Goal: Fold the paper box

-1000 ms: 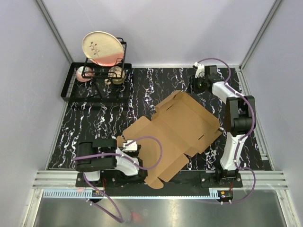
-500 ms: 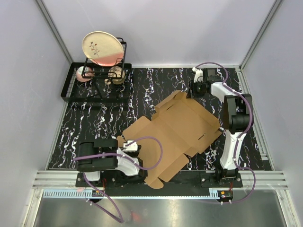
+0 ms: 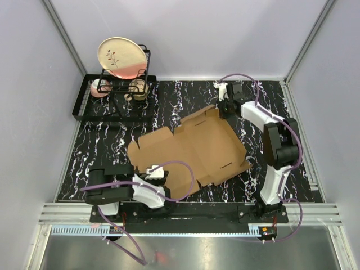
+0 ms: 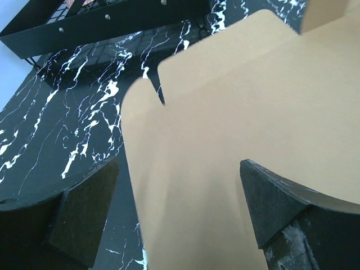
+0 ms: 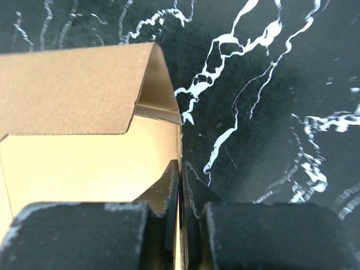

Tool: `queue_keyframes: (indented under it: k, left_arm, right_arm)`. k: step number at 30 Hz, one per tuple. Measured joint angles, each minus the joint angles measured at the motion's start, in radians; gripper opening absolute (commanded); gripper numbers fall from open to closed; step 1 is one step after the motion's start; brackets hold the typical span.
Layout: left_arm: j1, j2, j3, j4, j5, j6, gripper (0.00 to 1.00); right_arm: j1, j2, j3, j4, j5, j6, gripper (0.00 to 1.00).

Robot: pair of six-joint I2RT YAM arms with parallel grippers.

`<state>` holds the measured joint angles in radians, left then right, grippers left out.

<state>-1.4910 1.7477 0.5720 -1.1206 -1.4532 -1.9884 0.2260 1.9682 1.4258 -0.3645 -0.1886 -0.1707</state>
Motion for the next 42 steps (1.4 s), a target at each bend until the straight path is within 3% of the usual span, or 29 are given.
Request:
queue_keyframes:
  k: [5,10,20,24,31,36,42]
  left_arm:
    - [0.009,-0.116,0.066,-0.115,0.000,-0.002,0.99]
    - [0.018,-0.235,0.169,-0.168,-0.005,-0.003,0.99]
    - [0.051,-0.578,0.188,-0.215,-0.006,-0.007,0.99]
    - [0.058,-0.634,0.213,-0.215,-0.008,-0.008,0.99]
    - [0.113,-0.578,0.188,-0.217,-0.010,-0.010,0.99]
    - [0.200,-0.411,0.201,-0.221,-0.011,-0.010,0.99]
    - [0.310,-0.195,0.319,-0.217,-0.010,-0.010,0.99]
  right_arm:
    - [0.187,-0.196,-0.049,0.030,0.281,-0.099,0.00]
    - [0.403,-0.395,-0.089,0.117,0.544,-0.298,0.00]
    - [0.588,-0.478,-0.136,0.147,0.877,-0.700,0.00]
    - [0.669,-0.506,-0.247,0.267,0.961,-0.848,0.00]
    - [0.719,-0.502,-0.462,0.485,1.073,-0.876,0.00]
    - [0.719,-0.497,-0.519,0.549,1.094,-0.840,0.00]
    - [0.719,-0.497,-0.593,0.706,1.116,-0.850,0.00]
